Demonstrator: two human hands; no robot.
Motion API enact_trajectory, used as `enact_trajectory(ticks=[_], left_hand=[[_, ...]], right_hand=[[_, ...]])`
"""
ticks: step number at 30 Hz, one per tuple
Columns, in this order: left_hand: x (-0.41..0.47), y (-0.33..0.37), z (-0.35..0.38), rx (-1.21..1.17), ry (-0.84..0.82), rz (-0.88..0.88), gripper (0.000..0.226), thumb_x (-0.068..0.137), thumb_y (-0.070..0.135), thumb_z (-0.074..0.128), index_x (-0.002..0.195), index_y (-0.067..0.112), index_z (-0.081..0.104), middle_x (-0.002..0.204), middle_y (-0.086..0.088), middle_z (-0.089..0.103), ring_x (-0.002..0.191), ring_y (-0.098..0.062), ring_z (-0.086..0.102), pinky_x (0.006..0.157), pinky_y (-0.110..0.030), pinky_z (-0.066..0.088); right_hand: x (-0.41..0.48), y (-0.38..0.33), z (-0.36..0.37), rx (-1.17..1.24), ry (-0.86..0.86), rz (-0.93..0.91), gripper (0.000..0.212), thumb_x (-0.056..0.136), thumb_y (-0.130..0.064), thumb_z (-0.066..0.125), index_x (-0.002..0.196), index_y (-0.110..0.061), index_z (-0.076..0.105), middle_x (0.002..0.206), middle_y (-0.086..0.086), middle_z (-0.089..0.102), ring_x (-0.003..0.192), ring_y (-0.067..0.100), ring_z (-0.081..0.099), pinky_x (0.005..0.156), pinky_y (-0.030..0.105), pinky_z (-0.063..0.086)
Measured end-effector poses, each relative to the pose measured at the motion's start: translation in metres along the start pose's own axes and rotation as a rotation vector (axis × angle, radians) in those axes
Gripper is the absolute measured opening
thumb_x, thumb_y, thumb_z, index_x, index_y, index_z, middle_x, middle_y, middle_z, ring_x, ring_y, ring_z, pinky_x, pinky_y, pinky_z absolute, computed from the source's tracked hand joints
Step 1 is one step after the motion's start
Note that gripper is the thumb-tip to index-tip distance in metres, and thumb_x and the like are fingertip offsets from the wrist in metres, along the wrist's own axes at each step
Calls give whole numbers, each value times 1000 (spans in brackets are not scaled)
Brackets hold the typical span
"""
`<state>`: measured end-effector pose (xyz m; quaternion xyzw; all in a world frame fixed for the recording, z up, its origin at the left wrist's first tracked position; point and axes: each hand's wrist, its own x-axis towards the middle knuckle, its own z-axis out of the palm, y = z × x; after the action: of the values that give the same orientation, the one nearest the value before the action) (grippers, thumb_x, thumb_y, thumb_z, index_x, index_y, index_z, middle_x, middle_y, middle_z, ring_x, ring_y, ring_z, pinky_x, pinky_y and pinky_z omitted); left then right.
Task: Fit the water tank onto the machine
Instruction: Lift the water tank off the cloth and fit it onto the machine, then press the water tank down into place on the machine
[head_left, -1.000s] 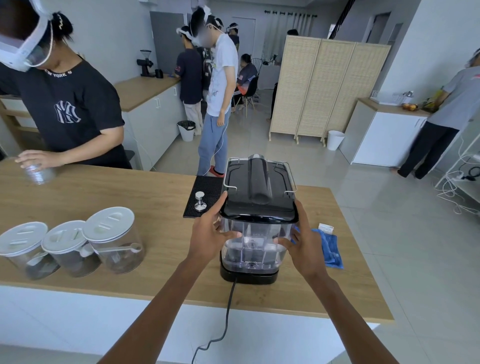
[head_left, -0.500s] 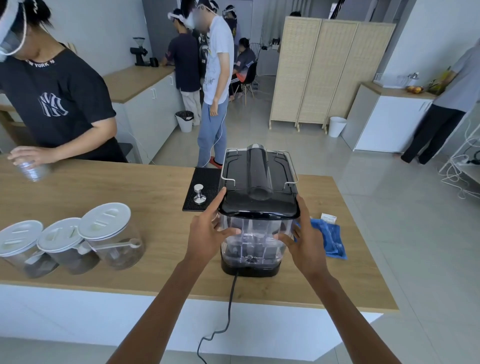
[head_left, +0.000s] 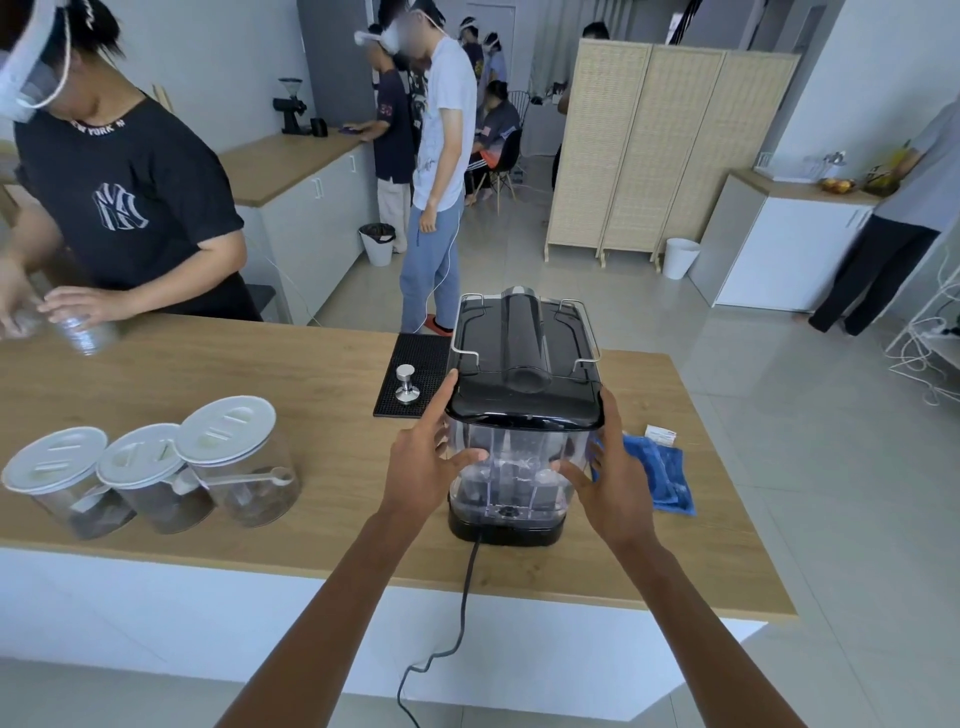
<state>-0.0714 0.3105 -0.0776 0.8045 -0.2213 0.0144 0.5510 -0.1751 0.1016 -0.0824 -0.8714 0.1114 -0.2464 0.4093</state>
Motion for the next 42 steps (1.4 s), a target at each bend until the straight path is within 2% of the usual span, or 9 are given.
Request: enact_trajectory(ticks=[3, 7, 11, 13, 15, 17, 21, 25, 42], left_hand=[[-4, -2, 1, 65, 11, 29, 106, 68, 54, 76, 156, 36, 20, 103, -4, 66, 96, -9, 53, 77, 2, 40], [-7, -10, 1, 118, 34, 31, 103, 77, 43, 79, 157, 37, 13, 132, -4, 65, 112, -13, 62, 89, -22, 48], [-19, -24, -1, 382, 115, 66, 85, 84, 54, 68, 155, 29, 29, 82, 6, 71, 59, -2, 56, 56, -18, 46], [-27, -46, 1, 445, 122, 46, 74, 89, 54, 61, 153, 25, 35, 100, -10, 74, 84, -22, 72, 67, -34, 59], [-37, -76, 3, 467, 44, -16, 72, 94, 58, 49, 155, 25, 29, 148, -11, 52, 135, -34, 50, 100, -50, 51], [-51, -106, 6, 485, -58, -113, 78, 93, 62, 39, 157, 22, 20, 162, -11, 27, 148, -35, 28, 114, -51, 37], [-81, -153, 10, 615, -307, -202, 99, 80, 79, 8, 159, 19, 3, 167, -12, -5, 152, -41, 3, 121, -53, 13], [-93, -175, 16, 695, -424, -187, 113, 70, 86, -10, 158, 17, -5, 165, -11, -15, 152, -38, -10, 122, -48, -2], [-94, -201, 35, 829, -316, -158, 77, 93, 67, 22, 158, 25, 21, 167, -7, 6, 153, -36, 7, 121, -55, 11]], right_hand=[[-4, -1, 3, -16, 43, -20, 92, 88, -45, 64, 155, -40, 1, 136, -24, 46, 121, 21, 61, 90, 36, 55], [-5, 5, 3, -76, 51, -31, 92, 88, -51, 59, 155, -41, -3, 144, -6, 55, 118, 22, 63, 86, 41, 59], [-11, 22, 5, -155, 67, -18, 80, 96, -48, 50, 156, -37, -2, 138, 5, 61, 101, 24, 70, 78, 32, 58], [-21, 35, 9, -171, 52, -13, 73, 97, -53, 42, 156, -39, 0, 139, 8, 59, 107, 30, 67, 73, 33, 57], [-35, 53, 17, -220, 37, 16, 67, 99, -51, 39, 155, -39, 5, 152, 3, 45, 130, 27, 53, 80, 36, 57], [-52, 78, 27, -307, 23, 81, 65, 99, -54, 34, 156, -35, 9, 163, 0, 26, 149, 23, 25, 100, 49, 51], [-81, 122, 42, -482, -135, 217, 81, 91, -69, 13, 157, -21, 15, 164, 10, 19, 153, 30, 5, 123, 51, 18], [-97, 143, 53, -582, -245, 266, 96, 84, -78, -1, 157, -16, 11, 166, 13, 10, 152, 34, 3, 124, 50, 11], [-106, 158, 72, -708, -331, 283, 79, 93, -69, 14, 158, -27, -2, 165, 15, -9, 151, 36, -9, 123, 52, 1]])
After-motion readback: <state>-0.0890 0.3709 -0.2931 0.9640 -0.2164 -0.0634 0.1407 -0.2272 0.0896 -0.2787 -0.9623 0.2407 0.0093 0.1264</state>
